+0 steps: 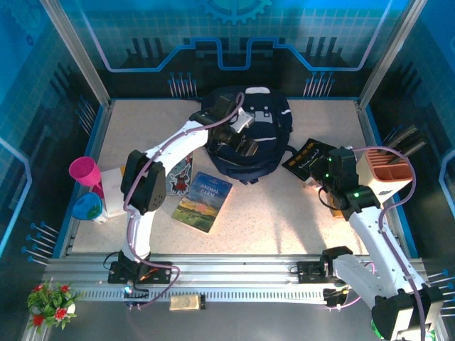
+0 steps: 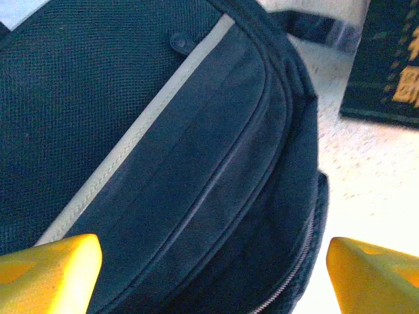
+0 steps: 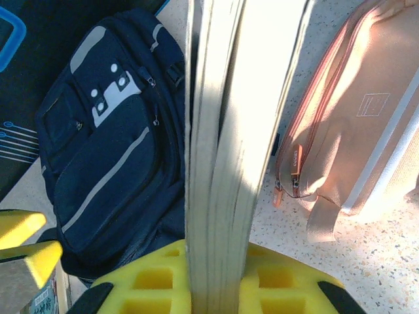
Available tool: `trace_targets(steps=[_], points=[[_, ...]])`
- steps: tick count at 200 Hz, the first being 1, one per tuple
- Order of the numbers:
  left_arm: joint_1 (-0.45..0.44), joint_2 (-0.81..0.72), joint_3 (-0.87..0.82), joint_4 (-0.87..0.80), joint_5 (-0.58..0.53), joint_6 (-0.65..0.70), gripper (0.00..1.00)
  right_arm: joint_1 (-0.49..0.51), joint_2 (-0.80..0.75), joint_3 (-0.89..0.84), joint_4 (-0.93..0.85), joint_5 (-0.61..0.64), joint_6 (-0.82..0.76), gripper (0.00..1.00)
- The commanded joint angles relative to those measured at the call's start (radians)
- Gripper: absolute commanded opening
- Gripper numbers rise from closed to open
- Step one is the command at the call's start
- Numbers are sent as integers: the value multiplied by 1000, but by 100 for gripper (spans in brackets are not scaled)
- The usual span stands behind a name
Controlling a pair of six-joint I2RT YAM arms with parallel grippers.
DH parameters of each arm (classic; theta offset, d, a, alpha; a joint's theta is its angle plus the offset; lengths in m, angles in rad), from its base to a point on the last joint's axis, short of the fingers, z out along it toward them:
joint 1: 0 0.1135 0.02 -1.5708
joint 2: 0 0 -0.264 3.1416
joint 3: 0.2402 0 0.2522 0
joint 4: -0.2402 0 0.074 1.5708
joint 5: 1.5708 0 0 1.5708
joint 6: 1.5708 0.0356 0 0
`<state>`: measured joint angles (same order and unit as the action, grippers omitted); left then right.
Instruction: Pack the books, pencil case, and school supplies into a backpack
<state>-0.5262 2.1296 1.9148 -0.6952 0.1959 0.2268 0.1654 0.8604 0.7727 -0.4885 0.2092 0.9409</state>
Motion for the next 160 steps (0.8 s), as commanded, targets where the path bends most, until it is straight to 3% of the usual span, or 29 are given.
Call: trace_targets(steps=[1,29,101,160], points=[[-27,82,87,-157,-96,203,86,-15,-30,-3,47,17,1,5],[-52,179,185,-192,-187,283,76,-20,-20,1,46,-6,3,5],[-79,279,253,-75,-398,351,45,-21,-17,-1,46,-25,22,5],[-89,215,248,-63,-357,350,21,-21,-12,14,31,4,-19,6]])
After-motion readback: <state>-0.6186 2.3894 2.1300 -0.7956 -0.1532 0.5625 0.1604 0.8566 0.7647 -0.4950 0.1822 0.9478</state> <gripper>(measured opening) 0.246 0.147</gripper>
